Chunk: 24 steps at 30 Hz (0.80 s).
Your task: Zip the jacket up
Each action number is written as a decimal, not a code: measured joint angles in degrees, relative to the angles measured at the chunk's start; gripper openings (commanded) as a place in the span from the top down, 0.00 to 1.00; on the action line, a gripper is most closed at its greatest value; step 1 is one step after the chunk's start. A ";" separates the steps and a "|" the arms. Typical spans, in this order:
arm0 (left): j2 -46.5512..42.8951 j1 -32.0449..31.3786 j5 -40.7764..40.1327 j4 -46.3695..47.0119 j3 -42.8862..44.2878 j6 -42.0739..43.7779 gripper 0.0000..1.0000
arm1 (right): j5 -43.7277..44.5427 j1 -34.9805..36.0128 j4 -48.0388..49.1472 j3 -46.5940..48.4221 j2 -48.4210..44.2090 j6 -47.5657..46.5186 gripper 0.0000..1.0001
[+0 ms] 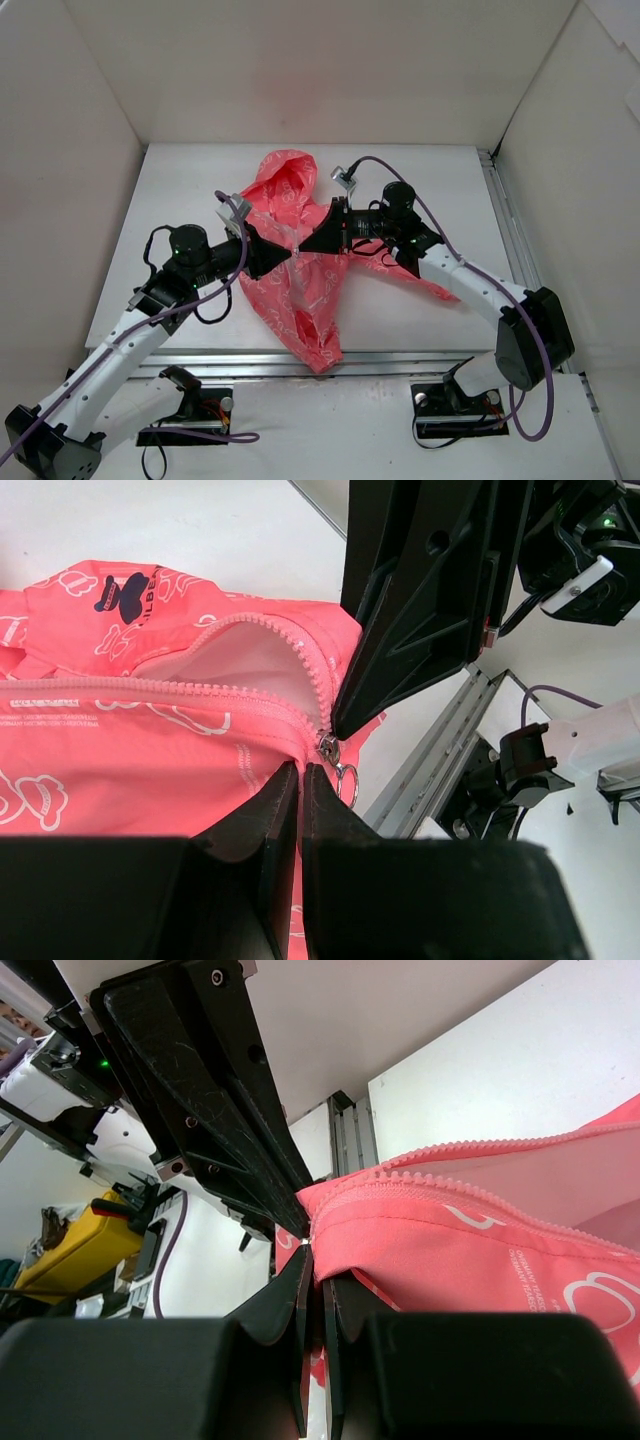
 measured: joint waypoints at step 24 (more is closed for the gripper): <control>-1.18 -0.15 2.64 3.82 -2.05 2.40 1.00 | 0.02 -0.28 -1.44 1.90 1.62 0.42 1.00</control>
